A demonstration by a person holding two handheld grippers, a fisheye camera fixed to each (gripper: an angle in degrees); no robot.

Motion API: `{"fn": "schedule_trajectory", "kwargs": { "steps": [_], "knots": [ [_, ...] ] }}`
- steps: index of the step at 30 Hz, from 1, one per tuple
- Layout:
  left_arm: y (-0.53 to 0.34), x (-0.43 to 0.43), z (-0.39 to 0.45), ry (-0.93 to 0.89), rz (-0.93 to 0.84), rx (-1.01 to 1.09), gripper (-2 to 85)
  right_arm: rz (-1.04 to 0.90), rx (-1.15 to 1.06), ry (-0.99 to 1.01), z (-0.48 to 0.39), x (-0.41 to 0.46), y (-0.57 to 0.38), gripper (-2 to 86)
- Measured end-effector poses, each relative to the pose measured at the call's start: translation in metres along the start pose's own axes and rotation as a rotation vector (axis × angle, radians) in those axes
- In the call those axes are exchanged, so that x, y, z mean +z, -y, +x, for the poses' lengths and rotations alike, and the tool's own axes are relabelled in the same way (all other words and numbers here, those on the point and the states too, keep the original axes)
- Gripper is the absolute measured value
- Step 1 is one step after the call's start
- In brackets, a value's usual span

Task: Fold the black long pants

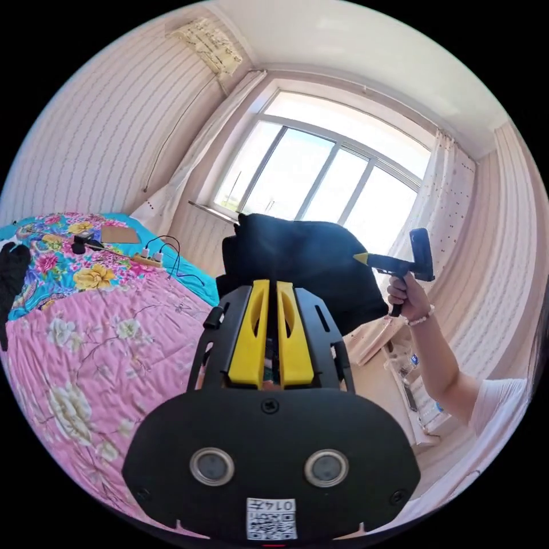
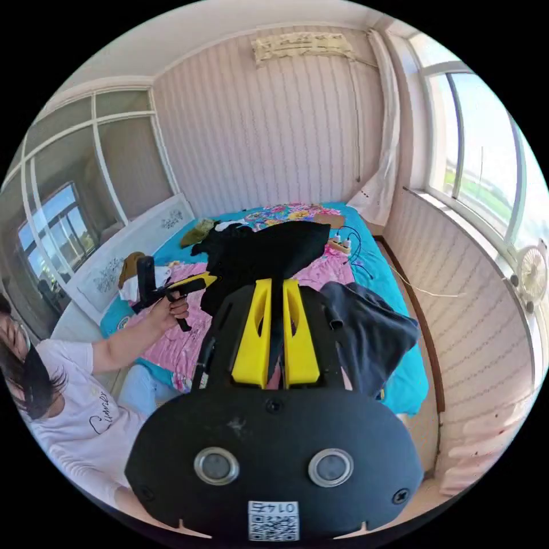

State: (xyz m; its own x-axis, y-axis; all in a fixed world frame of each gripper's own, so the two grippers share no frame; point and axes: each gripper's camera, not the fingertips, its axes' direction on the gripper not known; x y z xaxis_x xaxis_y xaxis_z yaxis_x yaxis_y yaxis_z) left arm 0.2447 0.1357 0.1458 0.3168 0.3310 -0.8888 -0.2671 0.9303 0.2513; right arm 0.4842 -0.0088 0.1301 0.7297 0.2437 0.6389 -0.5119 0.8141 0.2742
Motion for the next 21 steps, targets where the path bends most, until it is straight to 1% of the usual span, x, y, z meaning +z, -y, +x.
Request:
{"fn": "schedule_trajectory", "kwargs": {
  "steps": [1,2,3,4,5,6,7,9,10,13,16,18,19,21],
  "knots": [
    [0.004,0.018,0.006,0.014,-0.020,0.005,-0.2,-0.002,0.048,-0.027,0.017,0.001,-0.006,4.2],
    [0.005,0.054,0.017,0.066,-0.067,0.029,-0.3,-0.011,0.159,-0.089,0.051,0.009,-0.020,5.0],
    [0.000,0.090,0.025,0.145,-0.132,0.057,-0.3,-0.037,0.276,-0.141,0.082,0.023,-0.038,5.9],
    [-0.004,0.107,0.027,0.180,-0.172,0.058,-0.3,-0.059,0.328,-0.160,0.096,0.031,-0.048,6.2],
    [-0.013,0.136,0.027,0.216,-0.255,0.047,-0.2,-0.108,0.415,-0.192,0.118,0.049,-0.067,6.8],
    [-0.023,0.157,0.026,0.231,-0.330,0.035,-0.1,-0.121,0.448,-0.229,0.130,0.061,-0.084,7.1],
    [-0.027,0.162,0.026,0.237,-0.344,0.030,0.0,-0.116,0.455,-0.244,0.133,0.064,-0.091,7.3],
    [-0.035,0.159,0.034,0.220,-0.284,0.054,0.0,-0.046,0.438,-0.227,0.135,0.065,-0.109,8.0],
    [-0.035,0.158,0.037,0.222,-0.289,0.068,0.0,-0.030,0.432,-0.211,0.134,0.064,-0.112,8.2],
    [-0.036,0.140,0.045,0.231,-0.286,0.117,0.0,0.002,0.416,-0.200,0.125,0.060,-0.122,9.7],
    [-0.046,0.090,0.055,0.204,-0.238,0.190,-0.1,0.057,0.369,-0.250,0.096,0.050,-0.141,10.6],
    [-0.073,0.029,0.060,0.212,-0.195,0.241,-0.3,0.125,0.266,-0.233,0.053,0.049,-0.168,9.6],
    [-0.083,0.012,0.060,0.212,-0.187,0.247,-0.4,0.135,0.231,-0.221,0.040,0.051,-0.176,9.3],
    [-0.130,-0.058,0.051,0.207,-0.179,0.189,-0.8,0.135,0.096,-0.155,-0.017,0.077,-0.210,8.6]
  ]
}}
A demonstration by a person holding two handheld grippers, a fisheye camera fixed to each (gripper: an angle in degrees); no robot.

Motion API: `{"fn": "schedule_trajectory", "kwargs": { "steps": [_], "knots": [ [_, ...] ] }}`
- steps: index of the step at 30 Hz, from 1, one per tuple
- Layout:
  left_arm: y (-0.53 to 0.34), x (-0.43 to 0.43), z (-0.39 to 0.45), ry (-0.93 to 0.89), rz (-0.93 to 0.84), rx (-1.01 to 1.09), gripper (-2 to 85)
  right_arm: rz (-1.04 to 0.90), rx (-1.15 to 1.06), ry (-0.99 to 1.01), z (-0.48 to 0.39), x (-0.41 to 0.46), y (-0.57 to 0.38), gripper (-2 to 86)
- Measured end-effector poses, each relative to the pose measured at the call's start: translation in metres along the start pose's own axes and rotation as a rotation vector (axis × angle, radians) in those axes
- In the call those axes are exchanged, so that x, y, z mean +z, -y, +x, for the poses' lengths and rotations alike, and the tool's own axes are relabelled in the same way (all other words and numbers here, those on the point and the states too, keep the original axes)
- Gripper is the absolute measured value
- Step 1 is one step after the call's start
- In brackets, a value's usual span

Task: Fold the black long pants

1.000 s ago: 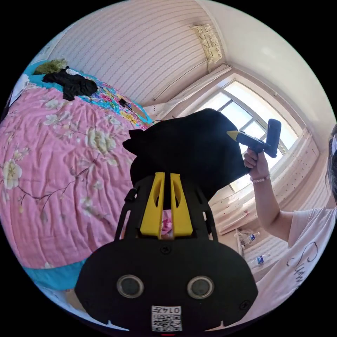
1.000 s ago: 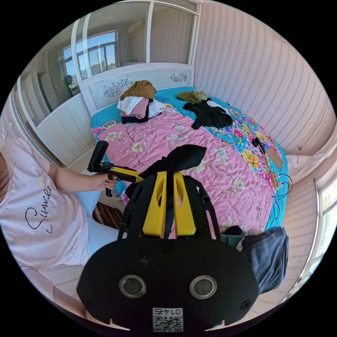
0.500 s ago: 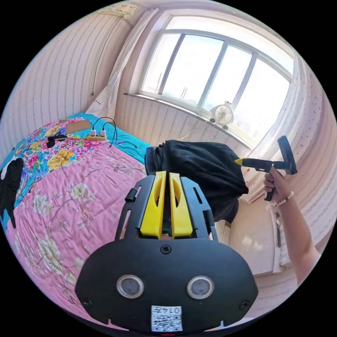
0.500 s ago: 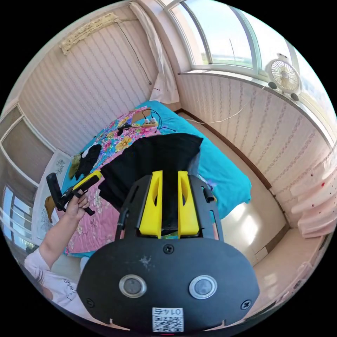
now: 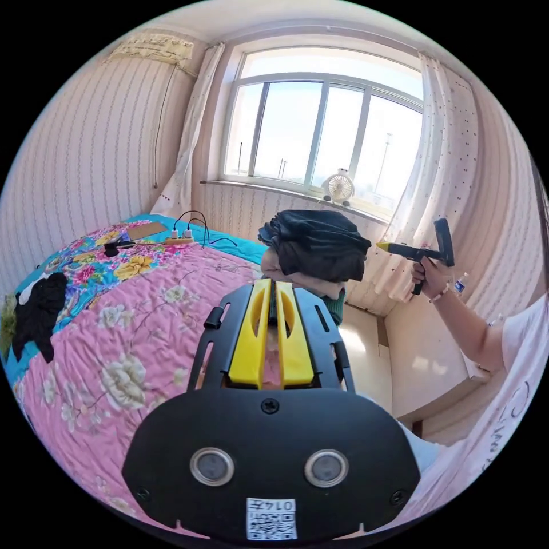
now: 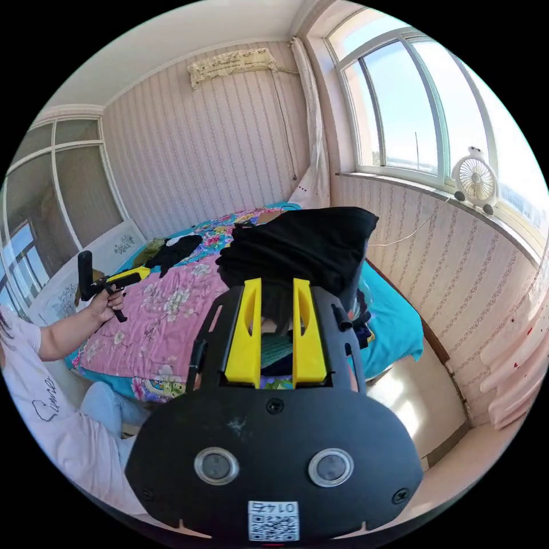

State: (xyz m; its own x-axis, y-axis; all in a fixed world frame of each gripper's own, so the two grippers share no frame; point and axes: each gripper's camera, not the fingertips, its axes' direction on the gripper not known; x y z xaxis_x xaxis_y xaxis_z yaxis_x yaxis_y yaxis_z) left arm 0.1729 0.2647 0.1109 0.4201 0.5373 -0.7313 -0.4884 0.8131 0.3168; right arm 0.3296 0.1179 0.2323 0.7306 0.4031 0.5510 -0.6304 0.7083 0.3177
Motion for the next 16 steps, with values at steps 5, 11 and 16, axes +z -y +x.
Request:
{"fn": "schedule_trajectory", "kwargs": {
  "steps": [5,11,16],
  "knots": [
    [-0.133,-0.135,-0.026,0.238,0.006,-0.234,-0.9,-0.171,-0.212,0.171,-0.119,0.080,-0.078,8.6],
    [-0.254,-0.291,-0.049,0.683,-0.005,-0.507,-0.1,-0.366,-0.400,0.528,-0.286,0.194,-0.113,11.5],
    [-0.319,-0.382,-0.072,0.864,0.136,-0.708,3.3,-0.360,-0.659,0.726,-0.440,0.248,-0.117,12.0]
  ]
}}
